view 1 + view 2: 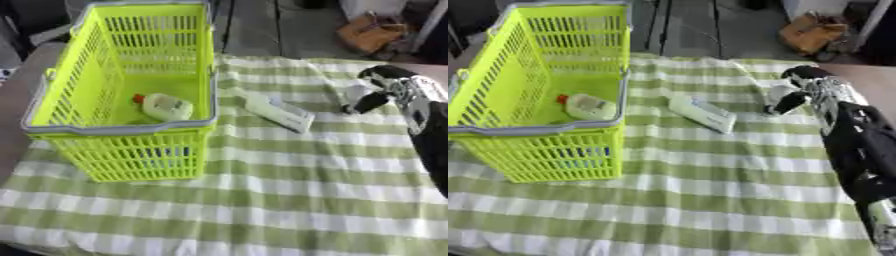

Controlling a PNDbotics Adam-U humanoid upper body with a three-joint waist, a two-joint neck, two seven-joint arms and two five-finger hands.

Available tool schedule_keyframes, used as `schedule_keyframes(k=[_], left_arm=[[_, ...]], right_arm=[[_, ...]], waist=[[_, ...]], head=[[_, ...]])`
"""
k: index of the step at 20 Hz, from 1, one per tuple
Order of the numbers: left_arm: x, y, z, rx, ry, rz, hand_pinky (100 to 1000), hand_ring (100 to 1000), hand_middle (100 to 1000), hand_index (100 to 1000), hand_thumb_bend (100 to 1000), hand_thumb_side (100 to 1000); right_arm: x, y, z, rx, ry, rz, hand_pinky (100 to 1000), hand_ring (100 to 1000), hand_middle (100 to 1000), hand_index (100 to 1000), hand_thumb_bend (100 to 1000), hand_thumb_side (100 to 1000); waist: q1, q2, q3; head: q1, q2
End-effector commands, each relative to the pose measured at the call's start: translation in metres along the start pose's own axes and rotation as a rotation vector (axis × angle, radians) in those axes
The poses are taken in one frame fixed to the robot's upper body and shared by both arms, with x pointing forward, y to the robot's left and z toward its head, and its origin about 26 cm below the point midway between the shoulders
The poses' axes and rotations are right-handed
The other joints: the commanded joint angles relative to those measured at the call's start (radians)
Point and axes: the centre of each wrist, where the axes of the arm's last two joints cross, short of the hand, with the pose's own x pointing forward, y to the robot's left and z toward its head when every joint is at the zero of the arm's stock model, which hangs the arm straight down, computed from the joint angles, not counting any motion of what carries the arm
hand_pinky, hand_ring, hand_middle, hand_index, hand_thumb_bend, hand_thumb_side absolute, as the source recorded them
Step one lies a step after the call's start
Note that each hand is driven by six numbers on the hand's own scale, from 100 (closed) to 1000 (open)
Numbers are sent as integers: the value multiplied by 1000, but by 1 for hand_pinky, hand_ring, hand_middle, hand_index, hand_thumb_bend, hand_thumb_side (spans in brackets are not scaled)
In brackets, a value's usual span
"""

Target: Pick up objects on the table and place them in the box.

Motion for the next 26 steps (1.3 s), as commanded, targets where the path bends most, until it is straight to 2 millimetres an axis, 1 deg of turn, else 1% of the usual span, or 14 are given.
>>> schedule_keyframes(k=[1, 12, 22, 23, 24, 25, 26], left_arm=[[8, 0, -6, -24, -35, -12, 723, 955, 862, 800, 254, 869], [7, -2, -6, -27, -38, -4, 723, 957, 862, 799, 251, 873], [7, -5, -6, -37, -37, 3, 724, 960, 863, 799, 248, 877], [7, -5, -6, -37, -37, 3, 724, 961, 863, 799, 248, 878], [6, -5, -6, -37, -36, 3, 724, 961, 863, 799, 248, 878], [6, -5, -6, -37, -36, 3, 724, 961, 863, 799, 248, 878], [6, -5, -5, -36, -36, 4, 724, 961, 863, 799, 248, 878]], right_arm=[[-13, -17, 2, -43, 35, -34, 855, 945, 947, 958, 603, 398], [-21, -13, 2, -57, 62, -78, 836, 930, 933, 953, 588, 396], [-30, -17, 3, -126, 105, -101, 753, 875, 904, 941, 562, 387], [-30, -18, 3, -132, 107, -103, 703, 834, 883, 926, 546, 382], [-30, -18, 3, -140, 108, -104, 703, 834, 883, 926, 546, 382], [-30, -19, 3, -150, 108, -104, 559, 726, 816, 872, 501, 366], [-29, -19, 3, -163, 105, -103, 559, 726, 816, 872, 501, 366]], waist=[[4, -10, 3], [11, 9, 15], [13, 26, 45], [14, 27, 47], [14, 28, 47], [15, 29, 47], [16, 30, 46]], head=[[1, -10], [-1, -15], [-5, -25], [-6, -25], [-6, -26], [-6, -25], [-5, -24]])
